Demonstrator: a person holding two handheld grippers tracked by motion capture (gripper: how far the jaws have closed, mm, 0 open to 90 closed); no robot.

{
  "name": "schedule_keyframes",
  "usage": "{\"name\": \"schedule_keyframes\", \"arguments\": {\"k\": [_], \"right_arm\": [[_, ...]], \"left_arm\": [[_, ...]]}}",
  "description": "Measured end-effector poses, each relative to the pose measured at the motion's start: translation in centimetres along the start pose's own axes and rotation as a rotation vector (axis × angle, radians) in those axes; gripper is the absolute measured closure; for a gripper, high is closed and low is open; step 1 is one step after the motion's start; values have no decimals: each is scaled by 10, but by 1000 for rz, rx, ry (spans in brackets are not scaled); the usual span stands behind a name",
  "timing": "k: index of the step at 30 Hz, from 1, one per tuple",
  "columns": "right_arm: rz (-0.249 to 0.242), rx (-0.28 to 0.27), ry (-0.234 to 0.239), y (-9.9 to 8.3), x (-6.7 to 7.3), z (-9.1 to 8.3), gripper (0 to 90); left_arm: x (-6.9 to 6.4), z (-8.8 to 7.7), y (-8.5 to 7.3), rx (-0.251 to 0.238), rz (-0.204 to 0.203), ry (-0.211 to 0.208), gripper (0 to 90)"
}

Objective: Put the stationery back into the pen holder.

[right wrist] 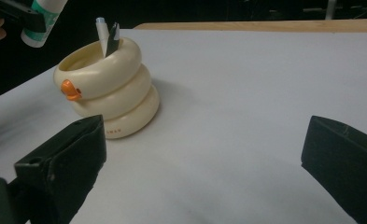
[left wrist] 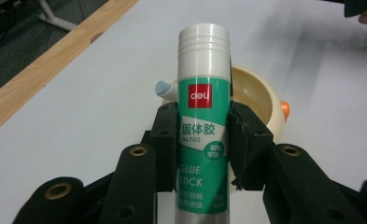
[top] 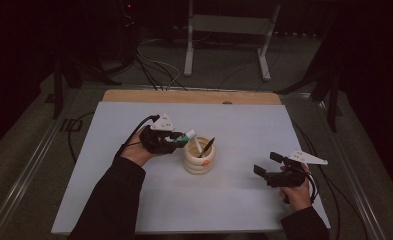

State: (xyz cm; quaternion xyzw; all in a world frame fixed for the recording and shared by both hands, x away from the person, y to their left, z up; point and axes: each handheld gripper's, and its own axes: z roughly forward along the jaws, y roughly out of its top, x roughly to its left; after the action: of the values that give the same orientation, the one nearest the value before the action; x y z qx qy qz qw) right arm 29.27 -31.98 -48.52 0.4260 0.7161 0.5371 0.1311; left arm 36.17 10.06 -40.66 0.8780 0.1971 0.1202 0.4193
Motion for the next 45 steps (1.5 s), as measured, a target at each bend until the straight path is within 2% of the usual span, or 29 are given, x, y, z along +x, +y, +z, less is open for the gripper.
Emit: {"name": "schedule_keyframes", "arguments": {"k": [14,21,37,45], "right_arm": [[-3,0,0,0,0,0,1],[-1,0,0,0,0,0,1],[14,-1,2,-3,-2,0,1],[19,-4,-1,-3,-3,-2,1]], "left_arm": [[-3,8,9,-26,-31,28,665],[-5,15,13,-41,-48,27,665],[-8,33,14,-77,-115,30,665],[-12,38,13,-102,-128,57,665]]}}
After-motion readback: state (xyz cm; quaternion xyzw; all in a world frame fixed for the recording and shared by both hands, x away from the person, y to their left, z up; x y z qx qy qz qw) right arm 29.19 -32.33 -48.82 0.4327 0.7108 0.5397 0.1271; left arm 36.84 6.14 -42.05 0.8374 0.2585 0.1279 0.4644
